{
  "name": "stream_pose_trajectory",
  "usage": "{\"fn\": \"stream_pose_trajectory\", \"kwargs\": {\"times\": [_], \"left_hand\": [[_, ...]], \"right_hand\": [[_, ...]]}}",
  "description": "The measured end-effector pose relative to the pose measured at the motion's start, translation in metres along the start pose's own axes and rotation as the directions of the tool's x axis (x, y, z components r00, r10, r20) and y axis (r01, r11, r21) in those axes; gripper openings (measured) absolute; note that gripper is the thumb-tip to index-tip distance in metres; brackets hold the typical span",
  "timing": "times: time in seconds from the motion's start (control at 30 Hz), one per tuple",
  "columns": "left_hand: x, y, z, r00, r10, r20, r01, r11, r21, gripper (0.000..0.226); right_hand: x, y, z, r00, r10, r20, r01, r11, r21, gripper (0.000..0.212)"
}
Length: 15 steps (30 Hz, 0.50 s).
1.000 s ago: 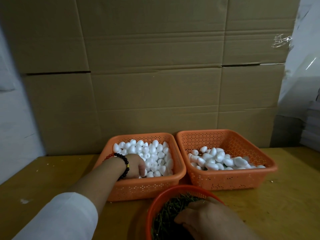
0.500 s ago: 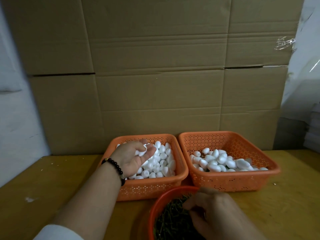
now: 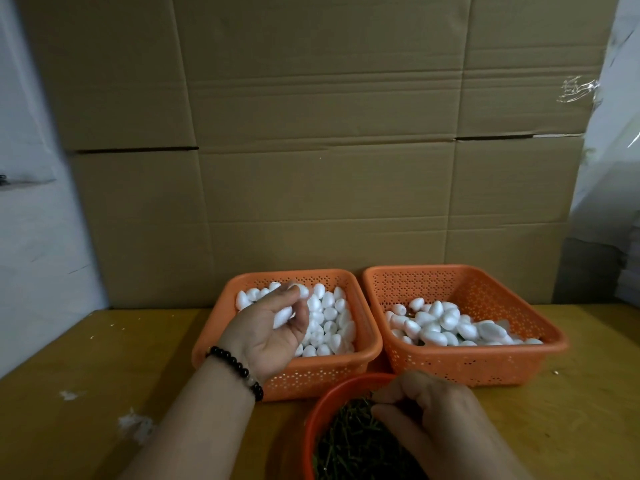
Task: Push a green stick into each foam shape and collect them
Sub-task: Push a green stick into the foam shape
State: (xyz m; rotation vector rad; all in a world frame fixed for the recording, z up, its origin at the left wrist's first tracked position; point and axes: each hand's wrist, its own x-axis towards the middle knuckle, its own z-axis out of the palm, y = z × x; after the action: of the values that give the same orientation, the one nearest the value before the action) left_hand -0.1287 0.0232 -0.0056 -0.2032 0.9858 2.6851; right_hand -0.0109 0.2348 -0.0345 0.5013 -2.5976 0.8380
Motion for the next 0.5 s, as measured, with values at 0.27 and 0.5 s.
{"fn": "stream_pose_trajectory", "kwargs": {"times": [0.27, 0.5], "left_hand": [[0.029, 0.014, 0.000, 0.856, 0.498, -0.139, -0.253, 0.637, 0.728, 0.023], [0.006, 0.000, 0.010, 0.851, 0.524, 0.044, -0.421, 0.628, 0.655, 0.040]], "right_hand": [[0.001, 0.000, 0.004, 1.000, -0.012, 0.012, 0.011, 1.000, 0.023, 0.028], [0.002, 0.002, 0.003, 0.995, 0.018, -0.094, -0.009, 0.996, 0.091, 0.022]]}}
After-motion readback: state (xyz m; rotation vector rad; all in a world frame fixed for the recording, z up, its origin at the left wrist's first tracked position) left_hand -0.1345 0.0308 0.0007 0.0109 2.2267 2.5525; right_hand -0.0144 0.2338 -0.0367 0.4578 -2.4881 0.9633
